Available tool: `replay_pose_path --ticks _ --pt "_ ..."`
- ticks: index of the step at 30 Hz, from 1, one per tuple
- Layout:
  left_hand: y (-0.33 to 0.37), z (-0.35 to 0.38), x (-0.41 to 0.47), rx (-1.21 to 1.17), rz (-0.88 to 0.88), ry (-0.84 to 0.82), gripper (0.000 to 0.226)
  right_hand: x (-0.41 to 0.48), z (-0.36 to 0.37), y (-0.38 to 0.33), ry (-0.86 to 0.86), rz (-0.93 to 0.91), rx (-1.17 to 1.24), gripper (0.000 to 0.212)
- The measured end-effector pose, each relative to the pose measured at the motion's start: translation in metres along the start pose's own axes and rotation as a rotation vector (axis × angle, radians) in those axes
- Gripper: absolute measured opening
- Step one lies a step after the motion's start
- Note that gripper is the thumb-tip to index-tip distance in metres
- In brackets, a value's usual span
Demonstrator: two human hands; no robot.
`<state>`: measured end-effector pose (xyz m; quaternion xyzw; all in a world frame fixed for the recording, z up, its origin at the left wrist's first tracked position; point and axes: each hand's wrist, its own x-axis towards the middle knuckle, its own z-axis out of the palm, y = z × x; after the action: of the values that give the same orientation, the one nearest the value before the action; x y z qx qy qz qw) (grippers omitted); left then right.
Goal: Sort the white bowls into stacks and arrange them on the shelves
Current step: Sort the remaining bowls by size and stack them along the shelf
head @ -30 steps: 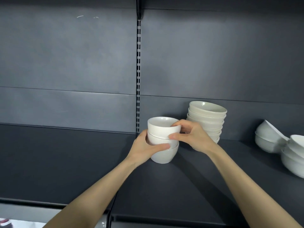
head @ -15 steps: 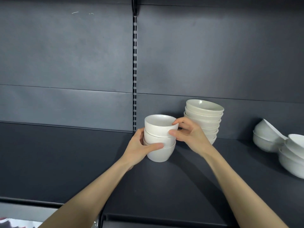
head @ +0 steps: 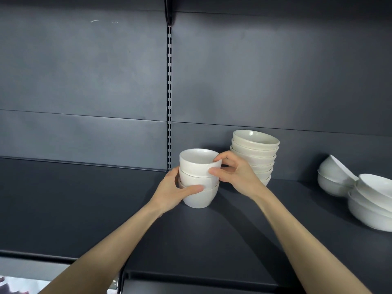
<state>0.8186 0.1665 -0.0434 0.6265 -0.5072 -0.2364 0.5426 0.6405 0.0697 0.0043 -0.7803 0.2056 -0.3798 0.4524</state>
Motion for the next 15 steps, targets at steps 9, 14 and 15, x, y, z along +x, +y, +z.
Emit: replay_pose_path --ticks 9,14,15 --pt "0.022 -0.001 -0.030 0.432 0.013 0.262 0.038 -0.021 -0.008 -0.025 0.012 0.078 -0.267 0.038" --pt "0.030 0.011 -0.053 0.508 0.089 0.157 0.015 -0.059 -0.038 -0.038 0.116 0.119 -0.545 0.034" --pt "0.035 0.017 -0.055 0.521 0.110 0.110 0.013 -0.068 -0.046 -0.041 0.121 0.137 -0.594 0.032"
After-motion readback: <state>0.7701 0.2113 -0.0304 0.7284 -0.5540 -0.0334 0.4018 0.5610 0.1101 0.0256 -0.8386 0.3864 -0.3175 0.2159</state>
